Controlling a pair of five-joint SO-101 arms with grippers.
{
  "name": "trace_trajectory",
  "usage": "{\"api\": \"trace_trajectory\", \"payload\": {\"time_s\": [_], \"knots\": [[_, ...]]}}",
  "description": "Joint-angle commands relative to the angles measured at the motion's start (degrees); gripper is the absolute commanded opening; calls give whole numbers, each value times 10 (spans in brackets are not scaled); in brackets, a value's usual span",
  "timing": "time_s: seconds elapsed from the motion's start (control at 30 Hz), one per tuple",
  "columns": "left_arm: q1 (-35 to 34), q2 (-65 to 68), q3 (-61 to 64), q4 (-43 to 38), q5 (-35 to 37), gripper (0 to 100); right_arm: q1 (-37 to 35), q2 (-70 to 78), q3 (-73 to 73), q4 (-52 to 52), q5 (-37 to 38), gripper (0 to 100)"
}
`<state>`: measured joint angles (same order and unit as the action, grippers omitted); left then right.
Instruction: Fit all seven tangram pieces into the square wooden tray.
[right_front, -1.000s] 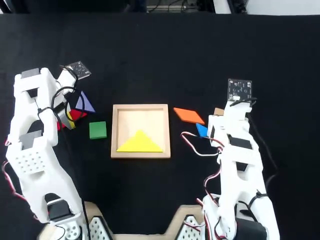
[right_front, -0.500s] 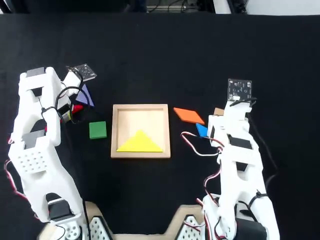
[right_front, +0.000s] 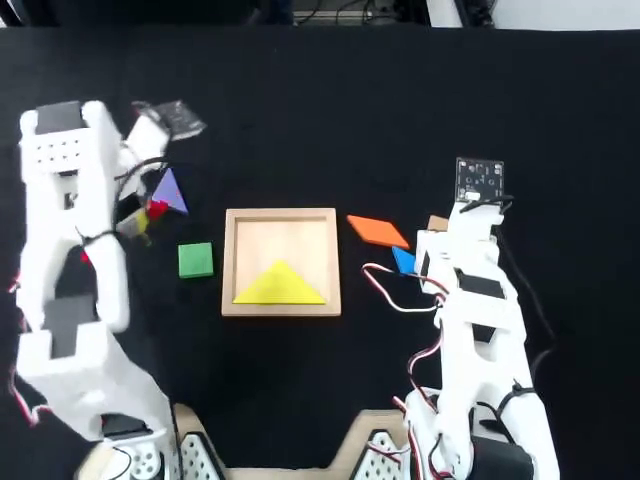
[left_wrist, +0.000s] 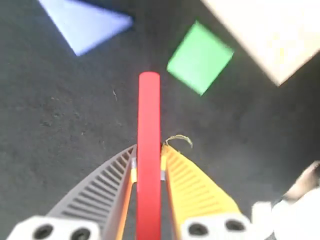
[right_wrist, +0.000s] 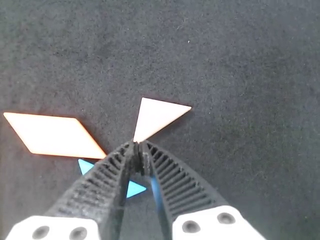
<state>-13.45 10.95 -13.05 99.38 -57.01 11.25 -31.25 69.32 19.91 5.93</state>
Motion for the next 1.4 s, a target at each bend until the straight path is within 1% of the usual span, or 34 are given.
{"api": "trace_trajectory", "payload": {"time_s": [0.0, 0.07, 0.13, 0.23, 0.37, 0.53, 0.67, 0.93, 1.0, 1.1, 1.23, 1.37], "knots": [[116, -117, 42, -11, 258, 30, 22, -15, -7, -8, 0, 11], [164, -153, 87, -51, 371, 30, 35, -15, -7, -10, -1, 11], [196, -183, 129, -103, 469, 30, 40, -15, -7, -10, -1, 11], [221, -206, 189, -183, 581, 30, 40, -15, -7, -11, -1, 11], [238, -182, 253, -258, 676, 30, 40, -15, -7, -11, -1, 11], [257, -129, 292, -329, 762, 30, 37, -15, -7, -11, -1, 11], [262, -92, 299, -369, 785, 30, 36, -13, -8, -11, -1, 11], [259, -9, 297, -426, 779, 30, 35, -12, -4, -28, -1, 11], [257, 5, 297, -436, 764, 30, 35, -12, -4, -28, -1, 11], [247, 13, 298, -440, 747, 30, 35, -11, -3, -29, -1, 11], [230, 9, 295, -439, 745, 30, 35, -11, -3, -31, -1, 11], [228, 9, 299, -437, 716, 30, 35, -11, -3, -31, -1, 11]]}}
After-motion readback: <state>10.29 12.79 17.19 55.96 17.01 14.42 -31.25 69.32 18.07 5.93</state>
